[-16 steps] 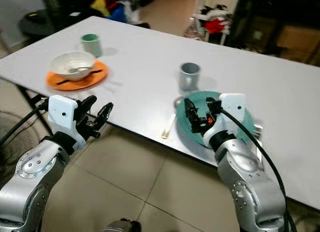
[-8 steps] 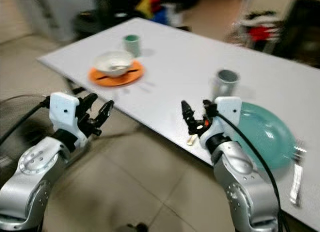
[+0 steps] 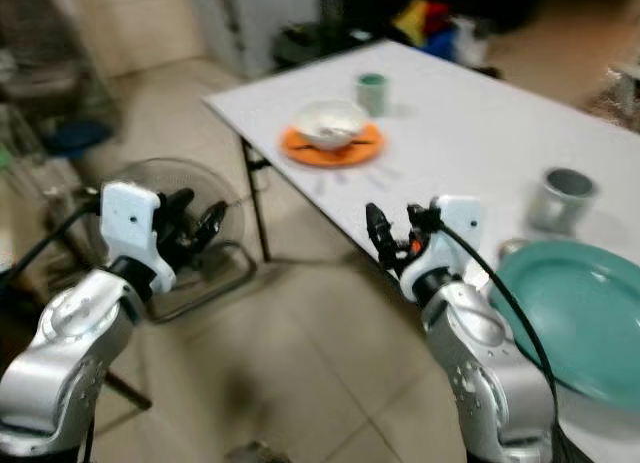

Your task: Setting the table

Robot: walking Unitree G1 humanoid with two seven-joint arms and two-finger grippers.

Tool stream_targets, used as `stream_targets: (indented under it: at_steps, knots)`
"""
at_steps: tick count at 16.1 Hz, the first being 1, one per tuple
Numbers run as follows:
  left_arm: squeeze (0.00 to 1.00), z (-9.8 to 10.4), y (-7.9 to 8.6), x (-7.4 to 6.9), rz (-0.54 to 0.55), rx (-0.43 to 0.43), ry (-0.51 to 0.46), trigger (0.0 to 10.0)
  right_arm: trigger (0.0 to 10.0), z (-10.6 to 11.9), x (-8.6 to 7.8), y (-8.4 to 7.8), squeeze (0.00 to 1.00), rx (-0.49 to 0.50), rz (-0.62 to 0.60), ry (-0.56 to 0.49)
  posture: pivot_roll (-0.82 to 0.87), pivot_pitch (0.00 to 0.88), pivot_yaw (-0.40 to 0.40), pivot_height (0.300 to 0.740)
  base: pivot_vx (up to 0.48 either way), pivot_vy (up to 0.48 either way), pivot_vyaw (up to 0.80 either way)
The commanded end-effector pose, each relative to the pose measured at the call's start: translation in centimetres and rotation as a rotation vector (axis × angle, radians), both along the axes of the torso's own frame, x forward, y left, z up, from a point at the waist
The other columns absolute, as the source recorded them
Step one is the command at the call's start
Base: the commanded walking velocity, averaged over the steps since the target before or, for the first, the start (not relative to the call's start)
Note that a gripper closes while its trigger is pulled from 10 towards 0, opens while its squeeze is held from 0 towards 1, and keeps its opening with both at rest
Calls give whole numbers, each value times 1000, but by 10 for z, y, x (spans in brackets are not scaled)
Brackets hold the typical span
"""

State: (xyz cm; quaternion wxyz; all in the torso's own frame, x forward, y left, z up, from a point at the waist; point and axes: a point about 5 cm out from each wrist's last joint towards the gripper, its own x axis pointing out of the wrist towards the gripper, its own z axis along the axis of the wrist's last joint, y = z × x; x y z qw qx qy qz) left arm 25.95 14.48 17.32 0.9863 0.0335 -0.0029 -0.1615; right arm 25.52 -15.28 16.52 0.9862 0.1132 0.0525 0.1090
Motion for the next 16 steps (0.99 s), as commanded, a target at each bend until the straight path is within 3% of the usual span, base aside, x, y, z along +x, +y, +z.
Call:
stream_targets:
  at_steps: [1, 7, 11, 12, 13, 16]
  knots:
    - [0, 1, 3, 3, 15, 14, 4, 10000, 10000, -2, 2, 1, 0, 18, -6, 23, 94, 0, 46, 740, 0, 439, 0]
    - [0, 3, 5, 4, 28, 14, 1, 10000, 10000, 2, 6, 0, 0, -35, 0, 3, 96, 0, 43, 740, 0, 446, 0]
    - [0, 3, 5, 3, 30, 14, 1, 10000, 10000, 12, 7, -5, 0, 45, -2, -41, 98, 0, 41, 740, 0, 442, 0]
    - [0, 3, 5, 3, 30, 15, 2, 10000, 10000, 15, 7, -5, 0, 109, -1, -50, 100, 0, 41, 740, 0, 435, 0]
    - [0, 2, 6, 2, 32, 14, 4, 10000, 10000, 16, 9, -7, 0, 39, -21, -46, 100, 0, 38, 740, 0, 431, 0]
    - [0, 2, 6, 1, 42, 8, 5, 10000, 10000, 14, 11, -6, 0, -34, -18, -57, 100, 0, 35, 740, 0, 253, 0]
